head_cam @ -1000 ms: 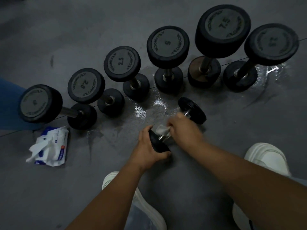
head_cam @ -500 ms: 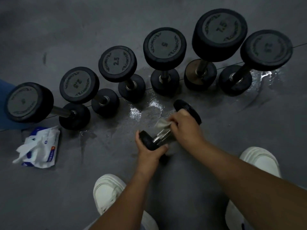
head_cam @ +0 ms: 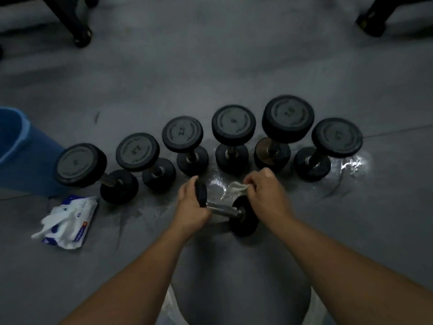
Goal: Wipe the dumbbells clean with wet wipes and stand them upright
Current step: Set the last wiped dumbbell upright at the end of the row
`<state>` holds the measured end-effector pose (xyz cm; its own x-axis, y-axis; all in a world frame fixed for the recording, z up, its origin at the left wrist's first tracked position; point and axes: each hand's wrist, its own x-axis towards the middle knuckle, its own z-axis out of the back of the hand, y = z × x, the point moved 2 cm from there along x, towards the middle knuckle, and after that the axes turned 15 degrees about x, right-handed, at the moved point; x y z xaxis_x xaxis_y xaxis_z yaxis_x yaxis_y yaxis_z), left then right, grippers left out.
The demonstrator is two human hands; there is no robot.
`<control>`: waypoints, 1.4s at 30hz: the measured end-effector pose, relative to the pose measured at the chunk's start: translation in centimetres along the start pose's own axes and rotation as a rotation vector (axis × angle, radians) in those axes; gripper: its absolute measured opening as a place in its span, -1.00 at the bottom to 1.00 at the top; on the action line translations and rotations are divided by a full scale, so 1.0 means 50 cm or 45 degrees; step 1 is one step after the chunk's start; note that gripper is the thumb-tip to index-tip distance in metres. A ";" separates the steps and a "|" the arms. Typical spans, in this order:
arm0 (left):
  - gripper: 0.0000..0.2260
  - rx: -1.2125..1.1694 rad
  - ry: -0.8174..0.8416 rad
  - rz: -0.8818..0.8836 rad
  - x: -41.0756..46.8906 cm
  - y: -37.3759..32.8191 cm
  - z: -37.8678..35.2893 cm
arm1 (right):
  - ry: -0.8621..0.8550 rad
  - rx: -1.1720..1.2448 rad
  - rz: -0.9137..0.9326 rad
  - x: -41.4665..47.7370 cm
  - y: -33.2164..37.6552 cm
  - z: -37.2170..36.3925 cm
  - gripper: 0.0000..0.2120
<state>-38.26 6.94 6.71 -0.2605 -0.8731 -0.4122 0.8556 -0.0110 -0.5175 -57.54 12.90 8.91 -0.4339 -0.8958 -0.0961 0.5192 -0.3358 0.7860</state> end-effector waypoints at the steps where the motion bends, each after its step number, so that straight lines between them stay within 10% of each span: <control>1: -0.19 0.179 -0.009 -0.063 0.000 -0.016 0.019 | 0.008 -0.058 0.012 -0.004 0.006 0.015 -0.91; 8: -0.01 1.082 0.092 -0.128 -0.092 -0.070 0.044 | 0.025 -0.276 0.137 -0.071 0.034 0.070 -0.94; 27: -0.04 1.187 0.215 -0.278 -0.165 -0.035 0.002 | 0.515 -0.623 0.354 -0.182 0.007 0.070 -0.62; 35: -0.06 1.188 0.103 -0.501 -0.135 -0.292 0.022 | 0.563 -1.163 0.404 -0.038 0.083 0.400 -0.59; 42: -0.06 1.246 0.063 -0.782 -0.123 -0.595 -0.062 | 0.198 -0.996 0.221 -0.055 -0.045 0.660 -0.48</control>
<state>-63.52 14.14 22.33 -0.7513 -0.5701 -0.3324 0.5537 -0.8186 0.1525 -81.81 25.73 27.55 -0.2230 -0.9645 -0.1411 0.9584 -0.2434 0.1488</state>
